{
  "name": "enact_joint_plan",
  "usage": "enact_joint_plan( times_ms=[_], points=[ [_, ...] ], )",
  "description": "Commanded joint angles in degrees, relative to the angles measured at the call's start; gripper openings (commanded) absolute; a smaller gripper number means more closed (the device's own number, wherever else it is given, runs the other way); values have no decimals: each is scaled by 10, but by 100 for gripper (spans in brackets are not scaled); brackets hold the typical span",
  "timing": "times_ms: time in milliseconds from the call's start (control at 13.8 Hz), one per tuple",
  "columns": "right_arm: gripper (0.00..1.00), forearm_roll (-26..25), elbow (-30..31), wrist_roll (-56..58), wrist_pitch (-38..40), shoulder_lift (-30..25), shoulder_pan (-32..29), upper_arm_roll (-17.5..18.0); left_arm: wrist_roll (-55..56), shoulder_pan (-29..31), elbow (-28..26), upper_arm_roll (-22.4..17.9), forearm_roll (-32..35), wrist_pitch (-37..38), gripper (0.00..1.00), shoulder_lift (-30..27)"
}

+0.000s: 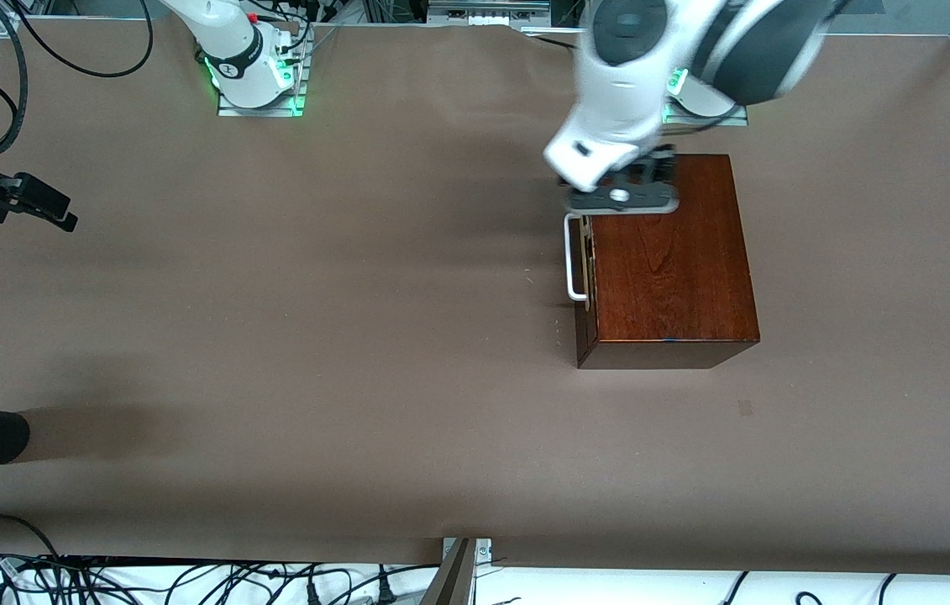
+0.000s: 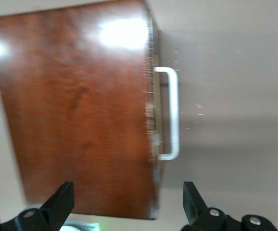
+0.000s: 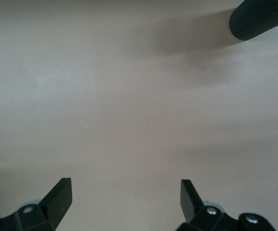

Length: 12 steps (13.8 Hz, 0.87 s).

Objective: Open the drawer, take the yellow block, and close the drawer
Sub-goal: 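Move the left gripper to the white drawer handle and grasp it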

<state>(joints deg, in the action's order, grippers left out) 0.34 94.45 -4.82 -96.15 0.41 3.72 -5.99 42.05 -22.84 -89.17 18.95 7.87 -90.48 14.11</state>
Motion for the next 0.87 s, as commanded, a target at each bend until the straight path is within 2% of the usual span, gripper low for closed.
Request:
enact_joint_plan(
  times_ms=[0,145,291,364,800],
  points=[
    [100,-3,-14,-3,4,6,-6,5,72,-40,-6,-2,23,-59,100,35],
    [100,-3,-14,-3,4,6,-6,5,92,-54,-29,-1,38,-111,100,55],
    [100,-3,-14,-3,4,6,-6,5,92,-54,-88,-1,55,-193,100,53],
    [100,-3,-14,-4,4,6,-6,5,90,-52,-100,-1,60,-215,100,55],
    [100,-2,-16,-6,4,6,-6,5,86,-49,-148,-3,145,-276,100,80]
  ],
)
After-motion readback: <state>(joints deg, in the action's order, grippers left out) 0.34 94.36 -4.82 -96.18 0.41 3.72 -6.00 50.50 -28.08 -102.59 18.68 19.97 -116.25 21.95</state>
